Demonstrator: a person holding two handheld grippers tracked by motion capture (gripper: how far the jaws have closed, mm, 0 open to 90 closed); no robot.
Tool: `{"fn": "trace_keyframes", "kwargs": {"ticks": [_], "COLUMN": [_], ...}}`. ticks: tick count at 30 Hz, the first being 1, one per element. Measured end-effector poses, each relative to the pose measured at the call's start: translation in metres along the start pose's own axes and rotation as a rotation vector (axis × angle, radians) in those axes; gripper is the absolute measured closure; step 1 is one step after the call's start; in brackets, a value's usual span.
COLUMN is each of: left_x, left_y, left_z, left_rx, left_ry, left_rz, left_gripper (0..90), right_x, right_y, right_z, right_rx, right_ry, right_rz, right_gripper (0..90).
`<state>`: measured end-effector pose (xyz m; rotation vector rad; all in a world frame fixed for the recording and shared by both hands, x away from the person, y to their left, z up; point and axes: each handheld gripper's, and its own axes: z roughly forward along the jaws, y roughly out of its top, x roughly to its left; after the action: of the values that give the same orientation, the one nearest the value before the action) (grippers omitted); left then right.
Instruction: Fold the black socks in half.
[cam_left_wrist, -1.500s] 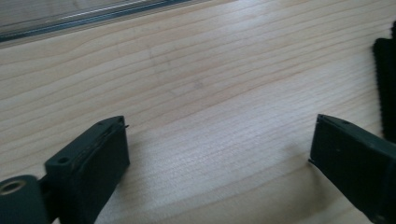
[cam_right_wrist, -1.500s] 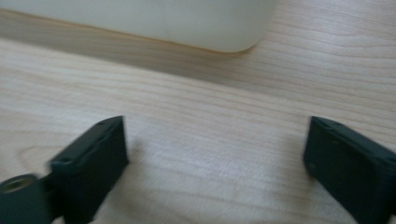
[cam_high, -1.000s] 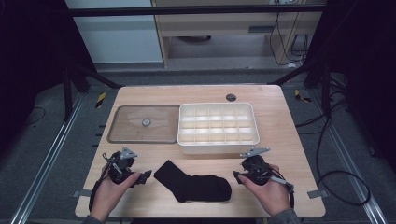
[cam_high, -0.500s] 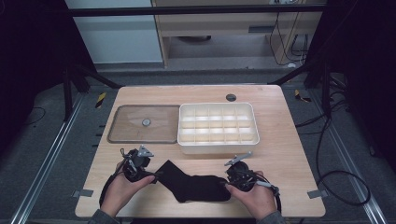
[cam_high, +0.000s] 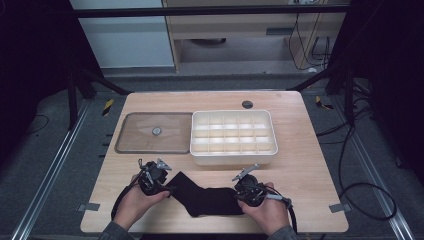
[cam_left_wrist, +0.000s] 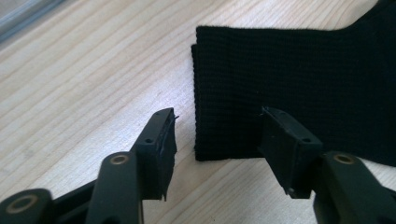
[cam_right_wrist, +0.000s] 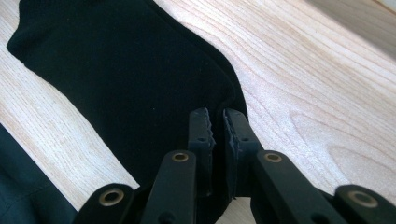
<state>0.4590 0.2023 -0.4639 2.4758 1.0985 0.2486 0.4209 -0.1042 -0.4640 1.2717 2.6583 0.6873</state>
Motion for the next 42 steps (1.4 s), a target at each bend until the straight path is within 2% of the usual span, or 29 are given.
{"fn": "trace_keyframes", "kwargs": {"ticks": [2, 9, 12, 16, 20, 23, 27, 36, 42], "left_x": [0.000, 0.002, 0.001, 0.002, -0.002, -0.001, -0.004, -0.003, -0.002], "left_y": [0.000, 0.001, 0.001, 0.001, 0.002, 0.002, 0.003, 0.002, 0.005], "left_z": [0.002, 0.005, 0.005, 0.005, 0.006, 0.006, 0.006, 0.003, -0.008], "left_rx": [0.012, 0.047, 0.058, 0.060, 0.064, 0.068, 0.068, 0.041, 0.017], "left_ry": [-0.004, -0.031, -0.030, -0.037, -0.035, -0.045, -0.037, -0.053, -0.068], "left_rz": [-0.005, 0.009, 0.022, 0.016, 0.034, 0.028, 0.037, 0.026, 0.036], "left_gripper": [49.1, 58.9, 62.7, 66.6, 72.9, 74.4, 76.9, 79.5, 79.5], "right_x": [0.000, -0.001, -0.001, -0.001, -0.001, 0.000, 0.000, -0.002, -0.003], "right_y": [0.000, -0.001, -0.001, -0.001, -0.001, -0.001, -0.001, -0.002, -0.002], "right_z": [0.000, -0.001, -0.002, -0.003, -0.003, -0.002, -0.003, -0.007, -0.005], "right_rx": [0.000, -0.003, -0.011, -0.010, -0.012, -0.010, -0.014, -0.026, -0.032], "right_ry": [0.001, 0.004, 0.005, 0.009, 0.012, 0.012, 0.017, 0.030, 0.034], "right_rz": [-0.002, -0.005, -0.004, -0.005, -0.006, -0.003, -0.006, -0.001, 0.003], "right_gripper": [82.7, 82.5, 82.4, 82.5, 82.7, 82.7, 83.1, 84.5, 83.4]}}
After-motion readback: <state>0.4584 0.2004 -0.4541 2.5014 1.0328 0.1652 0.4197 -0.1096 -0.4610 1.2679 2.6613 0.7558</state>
